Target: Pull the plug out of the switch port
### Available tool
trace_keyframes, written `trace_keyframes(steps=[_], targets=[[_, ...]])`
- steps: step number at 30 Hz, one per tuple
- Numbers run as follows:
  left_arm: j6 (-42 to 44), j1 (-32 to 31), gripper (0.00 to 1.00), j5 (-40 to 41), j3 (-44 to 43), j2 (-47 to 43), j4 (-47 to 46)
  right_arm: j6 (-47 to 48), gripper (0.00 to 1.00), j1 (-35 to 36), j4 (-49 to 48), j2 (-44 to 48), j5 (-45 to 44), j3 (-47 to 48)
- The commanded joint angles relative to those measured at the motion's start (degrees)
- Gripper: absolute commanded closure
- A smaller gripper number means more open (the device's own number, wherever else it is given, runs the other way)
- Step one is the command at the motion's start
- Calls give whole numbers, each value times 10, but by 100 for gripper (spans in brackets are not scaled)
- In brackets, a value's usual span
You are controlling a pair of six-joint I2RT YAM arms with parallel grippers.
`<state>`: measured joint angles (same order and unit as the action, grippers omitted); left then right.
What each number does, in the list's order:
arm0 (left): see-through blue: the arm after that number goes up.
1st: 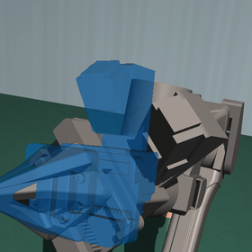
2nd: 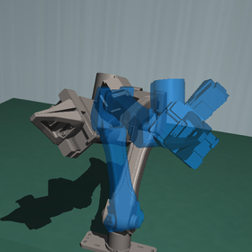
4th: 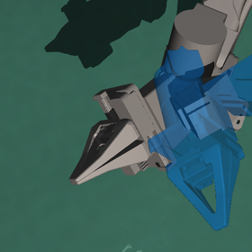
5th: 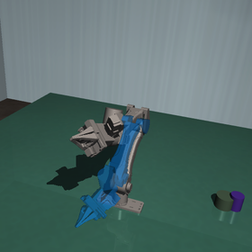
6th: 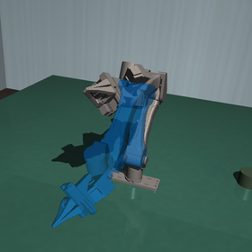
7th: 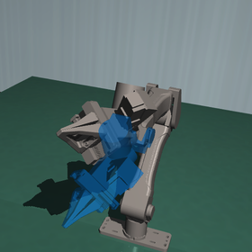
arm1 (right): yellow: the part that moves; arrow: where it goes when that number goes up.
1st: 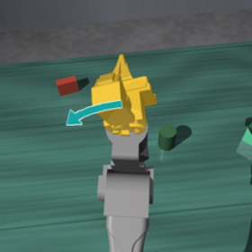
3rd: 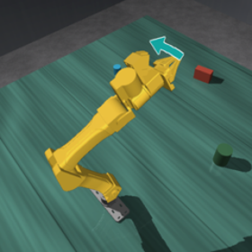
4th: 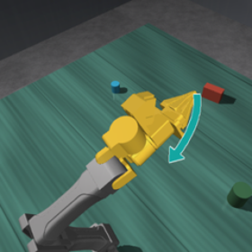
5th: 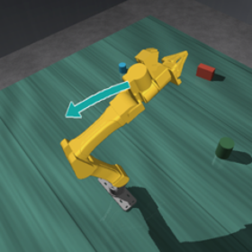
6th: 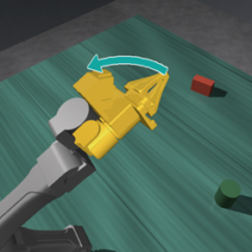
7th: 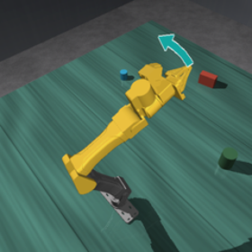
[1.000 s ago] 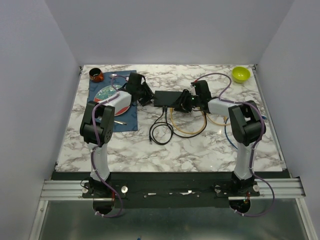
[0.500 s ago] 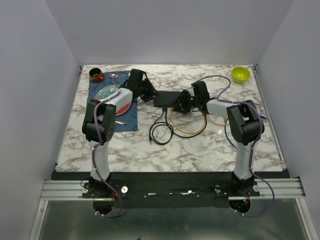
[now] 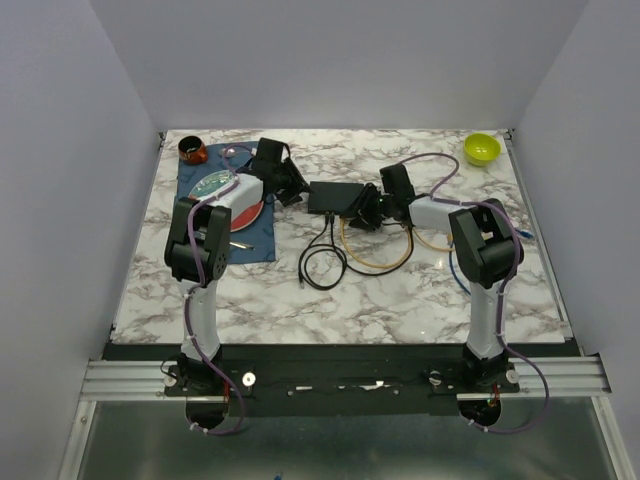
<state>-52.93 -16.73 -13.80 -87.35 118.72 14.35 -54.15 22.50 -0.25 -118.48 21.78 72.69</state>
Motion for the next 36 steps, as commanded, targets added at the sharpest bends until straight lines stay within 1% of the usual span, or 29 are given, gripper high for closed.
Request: trace_keyframes(steps=[1, 3, 4, 11, 17, 23, 26, 27, 31, 33, 36], targets=[[6, 4, 47, 10, -5, 24, 35, -6, 49, 8, 11, -25, -22, 16], [1, 3, 47, 3, 10, 24, 31, -12, 49, 7, 7, -26, -17, 17], [-1, 3, 47, 0, 16, 24, 24, -13, 49, 7, -11, -29, -16, 18], [-24, -4, 49, -28, 66, 11, -13, -16, 49, 7, -12, -42, -11, 44], [-38, -13, 52, -35, 110, -7, -42, -11, 49, 6, -11, -45, -13, 54], [-43, -15, 53, -27, 146, -34, -58, -1, 49, 7, -4, -40, -14, 55], [-39, -14, 53, -4, 159, -56, -59, 0, 49, 7, -4, -29, -21, 40], [-36, -11, 53, 12, 161, -62, -60, -3, 49, 7, -5, -25, -24, 35], [-31, -5, 52, 27, 147, -86, -76, -6, 49, 6, -4, -8, -31, 7], [-30, -5, 52, 19, 127, -84, -85, -9, 49, 5, -3, 0, -36, -3], [-33, -5, 52, -16, 87, -59, -94, -12, 49, 4, -3, 6, -43, -22]])
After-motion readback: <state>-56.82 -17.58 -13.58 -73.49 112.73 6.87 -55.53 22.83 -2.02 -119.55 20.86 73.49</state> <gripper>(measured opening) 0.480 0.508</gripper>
